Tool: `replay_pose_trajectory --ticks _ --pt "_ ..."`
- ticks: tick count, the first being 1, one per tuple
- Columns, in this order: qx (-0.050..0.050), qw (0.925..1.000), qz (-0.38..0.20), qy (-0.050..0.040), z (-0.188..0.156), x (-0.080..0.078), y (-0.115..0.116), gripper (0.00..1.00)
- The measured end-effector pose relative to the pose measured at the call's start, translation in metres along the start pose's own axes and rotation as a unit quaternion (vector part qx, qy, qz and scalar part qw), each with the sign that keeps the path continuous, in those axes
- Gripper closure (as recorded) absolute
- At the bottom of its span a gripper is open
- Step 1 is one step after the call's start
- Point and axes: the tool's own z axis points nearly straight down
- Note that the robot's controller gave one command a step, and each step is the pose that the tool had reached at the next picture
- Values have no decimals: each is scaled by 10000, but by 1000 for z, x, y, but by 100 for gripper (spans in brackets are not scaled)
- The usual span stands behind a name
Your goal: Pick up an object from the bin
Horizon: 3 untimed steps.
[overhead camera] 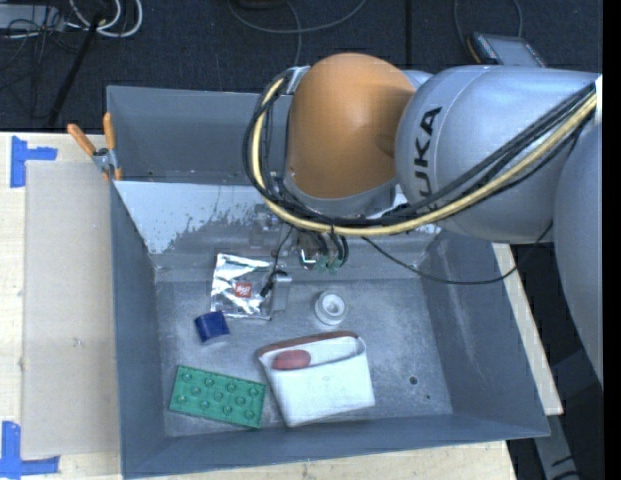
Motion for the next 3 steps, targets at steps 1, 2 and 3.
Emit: replay_pose_trajectory --ticks 1,2,3 --pt "0 10000 -96 -20 36 12 9 0" --pt "11 9992 -411 -7 147 -19 2 0" --pt "-1 9993 -362 -28 153 -4 -9 0"
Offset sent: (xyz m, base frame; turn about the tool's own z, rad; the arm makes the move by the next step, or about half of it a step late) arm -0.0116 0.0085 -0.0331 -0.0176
